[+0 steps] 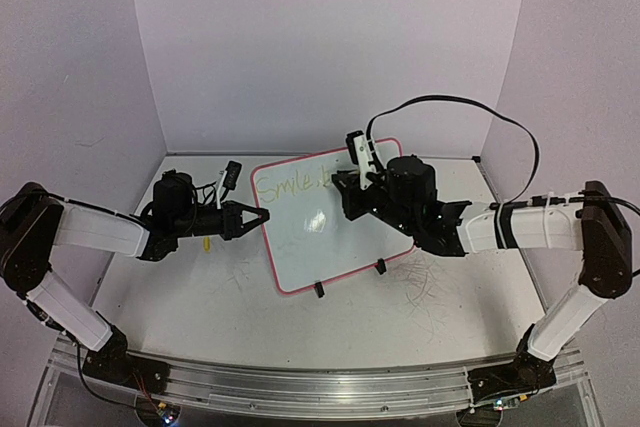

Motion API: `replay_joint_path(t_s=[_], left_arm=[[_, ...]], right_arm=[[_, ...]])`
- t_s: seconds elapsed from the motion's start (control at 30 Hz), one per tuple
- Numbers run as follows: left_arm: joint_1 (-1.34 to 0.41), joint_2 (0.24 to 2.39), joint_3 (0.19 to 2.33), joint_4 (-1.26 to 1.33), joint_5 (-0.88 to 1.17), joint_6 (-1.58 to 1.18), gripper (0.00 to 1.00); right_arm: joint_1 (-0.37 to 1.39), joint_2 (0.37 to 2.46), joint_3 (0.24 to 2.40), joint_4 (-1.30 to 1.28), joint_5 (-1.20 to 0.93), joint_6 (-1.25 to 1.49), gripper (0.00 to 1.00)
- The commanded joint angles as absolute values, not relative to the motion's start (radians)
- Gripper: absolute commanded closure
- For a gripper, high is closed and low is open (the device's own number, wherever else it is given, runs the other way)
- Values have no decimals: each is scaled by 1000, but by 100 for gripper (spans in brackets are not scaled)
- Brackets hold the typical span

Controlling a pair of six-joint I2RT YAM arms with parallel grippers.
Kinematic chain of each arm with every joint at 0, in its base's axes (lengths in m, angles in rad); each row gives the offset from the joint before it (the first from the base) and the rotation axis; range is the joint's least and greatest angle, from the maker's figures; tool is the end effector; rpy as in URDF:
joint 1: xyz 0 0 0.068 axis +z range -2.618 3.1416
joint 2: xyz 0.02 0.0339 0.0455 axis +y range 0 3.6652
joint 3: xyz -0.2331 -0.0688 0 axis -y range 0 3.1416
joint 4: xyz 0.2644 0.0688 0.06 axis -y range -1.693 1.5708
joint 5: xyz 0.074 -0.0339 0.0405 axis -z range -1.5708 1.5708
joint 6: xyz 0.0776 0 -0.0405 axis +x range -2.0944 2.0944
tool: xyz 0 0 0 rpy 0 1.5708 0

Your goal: Write a sentence on the whiteboard

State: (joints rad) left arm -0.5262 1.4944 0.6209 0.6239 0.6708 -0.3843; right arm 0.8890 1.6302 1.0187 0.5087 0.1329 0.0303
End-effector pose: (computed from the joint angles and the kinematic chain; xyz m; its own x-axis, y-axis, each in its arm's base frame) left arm 0.2772 -0.2168 0.1485 -0.5408 -0.0255 -0.8408 0.7675 0.3940 -0.5056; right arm 0.2820 0.3312 0.2280 -0.0854 -0.0576 -0.9947 -0.6843 0.7291 0.0165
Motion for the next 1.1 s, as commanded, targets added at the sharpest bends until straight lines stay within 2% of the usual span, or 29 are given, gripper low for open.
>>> replay_joint_path(t_s=[0.0,0.17,0.57,1.07], left_arm=[[-535,1469,625,583,643,-320,100],[-535,1474,627,582,643,-312,100],[-535,1474,624,580,640,-311,100],[-535,1473,626,580,643,-311,100]], right_arm=[[891,1546,1010,538,148,32,100],[833,1519,976,541,115,64,100],[832,1579,1024,560,49,49,100],[831,1620,1038,561,116,51,100]])
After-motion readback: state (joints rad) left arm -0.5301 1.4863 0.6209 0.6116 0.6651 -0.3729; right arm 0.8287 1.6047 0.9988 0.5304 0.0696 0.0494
